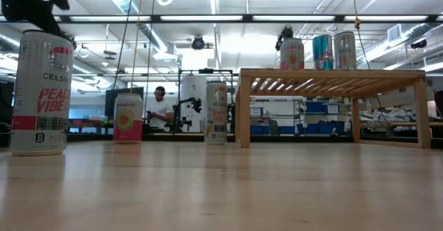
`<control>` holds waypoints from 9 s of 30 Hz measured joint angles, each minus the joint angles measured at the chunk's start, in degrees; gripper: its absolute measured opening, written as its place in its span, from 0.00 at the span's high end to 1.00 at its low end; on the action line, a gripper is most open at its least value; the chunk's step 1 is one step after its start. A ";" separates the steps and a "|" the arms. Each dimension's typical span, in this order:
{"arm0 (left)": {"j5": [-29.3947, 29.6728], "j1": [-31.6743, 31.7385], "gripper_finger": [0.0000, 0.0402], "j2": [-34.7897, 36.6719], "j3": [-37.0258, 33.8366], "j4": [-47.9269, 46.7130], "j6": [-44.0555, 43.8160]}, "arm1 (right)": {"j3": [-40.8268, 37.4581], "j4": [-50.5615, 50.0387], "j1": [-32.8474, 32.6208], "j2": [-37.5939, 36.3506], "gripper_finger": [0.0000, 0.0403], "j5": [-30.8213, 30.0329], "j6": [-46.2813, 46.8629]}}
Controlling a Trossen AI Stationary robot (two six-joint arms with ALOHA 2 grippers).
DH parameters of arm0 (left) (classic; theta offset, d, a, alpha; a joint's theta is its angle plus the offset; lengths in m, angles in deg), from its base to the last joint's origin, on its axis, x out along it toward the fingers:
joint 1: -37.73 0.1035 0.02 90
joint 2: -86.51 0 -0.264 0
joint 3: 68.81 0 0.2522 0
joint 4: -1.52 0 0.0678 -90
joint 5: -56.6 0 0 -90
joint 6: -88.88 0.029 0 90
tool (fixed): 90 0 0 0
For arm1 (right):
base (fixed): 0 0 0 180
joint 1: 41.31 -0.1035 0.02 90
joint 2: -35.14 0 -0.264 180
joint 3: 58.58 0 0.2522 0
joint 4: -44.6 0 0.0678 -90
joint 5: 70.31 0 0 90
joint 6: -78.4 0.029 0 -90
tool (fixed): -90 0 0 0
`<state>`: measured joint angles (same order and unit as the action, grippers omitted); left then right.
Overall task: Place canned beverage on shelf
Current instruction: Put the top white-pink soda can on the shelf
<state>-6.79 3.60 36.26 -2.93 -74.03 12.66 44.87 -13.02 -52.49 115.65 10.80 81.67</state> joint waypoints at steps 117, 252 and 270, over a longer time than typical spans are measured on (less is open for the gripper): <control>-4.27 15.59 0.36 -14.89 10.67 2.57 27.26 | -0.02 -3.03 0.00 0.00 0.14 0.07 0.22; -16.62 31.22 0.29 -14.14 19.35 34.41 74.62 | -0.13 22.66 9.89 16.98 0.39 3.87 -10.47; -16.85 32.15 0.29 -6.83 19.34 25.80 75.44 | -0.02 28.14 17.10 12.36 0.39 -5.04 -11.68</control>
<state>-23.64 35.76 29.43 16.41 -48.23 88.10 44.85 15.12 -35.39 128.02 5.76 69.99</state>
